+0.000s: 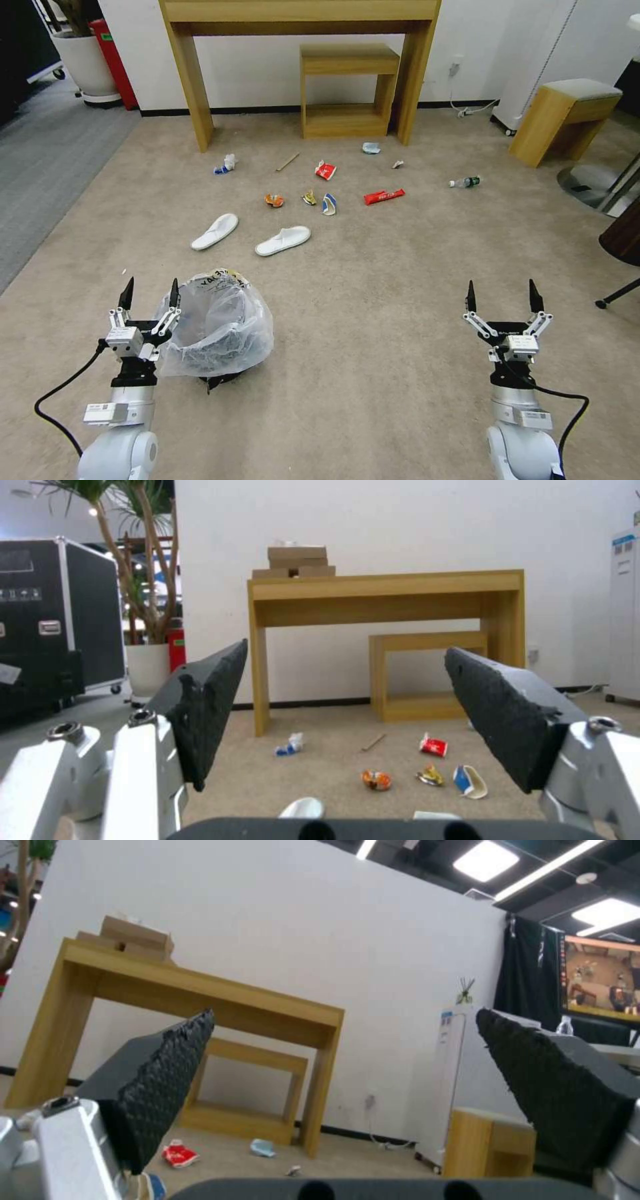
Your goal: Pick up the trash bin and place the garbage on the floor into it.
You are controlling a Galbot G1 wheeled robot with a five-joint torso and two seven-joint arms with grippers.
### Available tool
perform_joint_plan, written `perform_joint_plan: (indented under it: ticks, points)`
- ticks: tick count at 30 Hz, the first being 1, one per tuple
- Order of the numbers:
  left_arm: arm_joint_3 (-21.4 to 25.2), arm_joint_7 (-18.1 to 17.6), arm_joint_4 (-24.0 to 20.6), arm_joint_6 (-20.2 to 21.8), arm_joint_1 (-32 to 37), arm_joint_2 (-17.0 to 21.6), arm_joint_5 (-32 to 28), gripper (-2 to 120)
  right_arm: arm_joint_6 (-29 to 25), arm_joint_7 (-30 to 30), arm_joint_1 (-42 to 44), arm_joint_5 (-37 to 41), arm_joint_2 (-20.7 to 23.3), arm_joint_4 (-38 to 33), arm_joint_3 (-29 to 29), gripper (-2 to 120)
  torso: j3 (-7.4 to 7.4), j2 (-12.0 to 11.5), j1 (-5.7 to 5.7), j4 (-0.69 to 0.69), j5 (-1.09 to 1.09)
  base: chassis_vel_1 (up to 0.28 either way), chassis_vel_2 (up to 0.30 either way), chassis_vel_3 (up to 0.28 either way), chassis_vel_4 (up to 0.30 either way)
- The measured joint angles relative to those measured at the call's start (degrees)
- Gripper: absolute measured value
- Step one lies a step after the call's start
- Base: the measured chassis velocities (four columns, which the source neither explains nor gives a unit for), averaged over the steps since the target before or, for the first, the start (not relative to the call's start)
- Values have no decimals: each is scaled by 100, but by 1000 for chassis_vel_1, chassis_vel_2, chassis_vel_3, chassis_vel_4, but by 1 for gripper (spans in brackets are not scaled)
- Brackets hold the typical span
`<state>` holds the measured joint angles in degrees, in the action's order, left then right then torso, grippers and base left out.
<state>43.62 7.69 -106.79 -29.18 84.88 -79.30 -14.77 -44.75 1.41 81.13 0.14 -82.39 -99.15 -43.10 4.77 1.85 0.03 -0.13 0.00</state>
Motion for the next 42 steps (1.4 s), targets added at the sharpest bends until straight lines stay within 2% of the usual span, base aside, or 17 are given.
perform_joint_plan:
  ticks: [14,32,42]
  points:
    - [28,4,-42,1,40,34,-84,78,42,133,3,78,-29,-22,31,100,0,0,0,0,0,0,0,0,0]
    - [56,45,-43,-22,59,63,-164,77,95,210,19,76,-82,-78,45,100,0,0,0,0,0,-60,70,63,-64]
    - [61,46,-79,-23,82,75,-187,77,-87,123,23,-9,-120,-66,65,100,0,0,0,0,0,-53,36,45,-40]
